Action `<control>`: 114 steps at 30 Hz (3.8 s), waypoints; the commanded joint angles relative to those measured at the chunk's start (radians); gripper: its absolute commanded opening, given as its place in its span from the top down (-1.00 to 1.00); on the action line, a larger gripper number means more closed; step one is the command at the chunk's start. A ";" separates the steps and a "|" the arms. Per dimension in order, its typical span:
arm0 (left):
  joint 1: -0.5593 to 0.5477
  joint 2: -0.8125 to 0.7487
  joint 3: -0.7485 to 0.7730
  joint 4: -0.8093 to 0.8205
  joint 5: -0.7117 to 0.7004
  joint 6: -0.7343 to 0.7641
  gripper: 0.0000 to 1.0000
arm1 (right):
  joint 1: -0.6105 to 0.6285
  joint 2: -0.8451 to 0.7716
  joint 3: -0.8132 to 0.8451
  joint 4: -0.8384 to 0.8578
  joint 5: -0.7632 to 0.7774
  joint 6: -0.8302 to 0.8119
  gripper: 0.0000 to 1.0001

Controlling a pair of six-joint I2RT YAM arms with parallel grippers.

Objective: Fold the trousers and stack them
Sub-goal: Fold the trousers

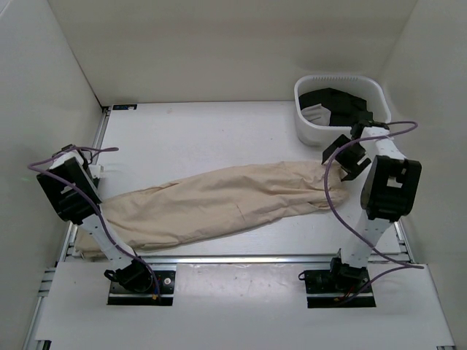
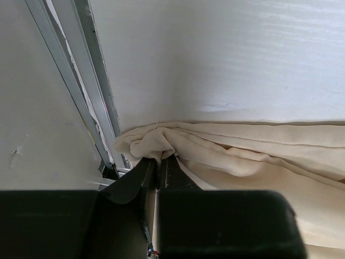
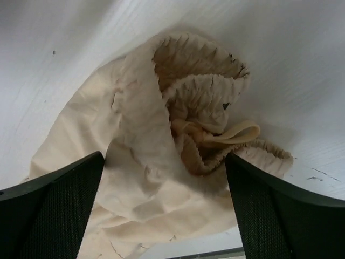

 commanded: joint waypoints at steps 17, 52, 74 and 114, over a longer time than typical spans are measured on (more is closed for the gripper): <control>-0.002 -0.192 -0.041 0.003 -0.016 0.032 -0.19 | 0.013 -0.381 -0.491 0.106 0.253 0.106 -0.89; -0.011 -0.272 -0.538 0.139 -0.081 0.085 -0.31 | 0.022 -0.235 -0.078 0.204 0.169 -0.126 1.00; -0.011 -0.254 -0.628 0.188 -0.113 0.085 -0.24 | -0.152 -0.284 -0.422 0.406 0.128 -0.046 -0.98; -0.057 -0.297 -0.374 0.024 -0.099 0.095 -0.24 | -0.254 -0.523 -0.635 0.094 0.225 0.043 -0.75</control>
